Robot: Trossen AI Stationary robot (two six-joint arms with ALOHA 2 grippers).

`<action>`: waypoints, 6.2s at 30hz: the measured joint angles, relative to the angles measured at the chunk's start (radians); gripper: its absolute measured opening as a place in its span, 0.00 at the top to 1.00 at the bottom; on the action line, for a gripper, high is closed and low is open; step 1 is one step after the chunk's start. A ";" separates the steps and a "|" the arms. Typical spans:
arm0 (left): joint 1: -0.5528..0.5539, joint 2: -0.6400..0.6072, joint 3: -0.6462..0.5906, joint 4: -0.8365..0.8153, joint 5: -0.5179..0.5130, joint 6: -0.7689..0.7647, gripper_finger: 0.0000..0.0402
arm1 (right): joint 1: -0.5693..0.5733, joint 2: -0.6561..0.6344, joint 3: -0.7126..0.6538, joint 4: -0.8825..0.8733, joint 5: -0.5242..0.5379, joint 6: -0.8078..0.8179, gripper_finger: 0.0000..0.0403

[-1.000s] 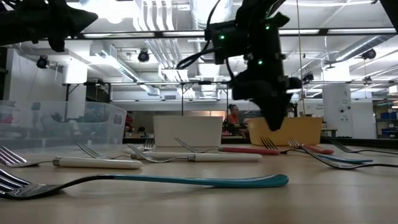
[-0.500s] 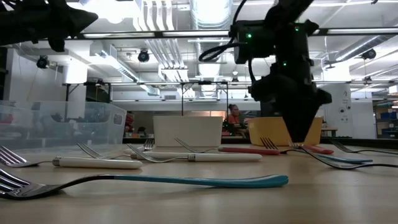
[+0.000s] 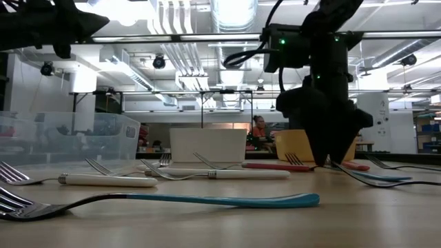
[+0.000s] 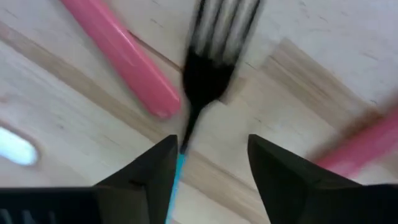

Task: Sort silverware by color (type)
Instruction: Put the blue fork into the white bin, then put the white fork into the transparent bin

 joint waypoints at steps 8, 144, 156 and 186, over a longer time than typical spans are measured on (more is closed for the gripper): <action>0.000 0.003 0.000 -0.003 -0.022 0.000 1.00 | 0.006 0.001 -0.012 0.034 0.021 0.003 0.50; 0.000 0.013 0.000 -0.016 -0.053 0.044 1.00 | -0.409 0.096 0.479 0.340 0.263 -1.012 0.66; 0.000 0.017 0.000 -0.070 -0.053 -0.016 1.00 | -0.301 -0.092 0.267 0.267 0.261 -0.969 0.71; 0.144 0.651 0.646 -0.726 -0.077 -0.255 1.00 | -0.309 -0.613 -0.218 0.678 0.264 -1.144 0.80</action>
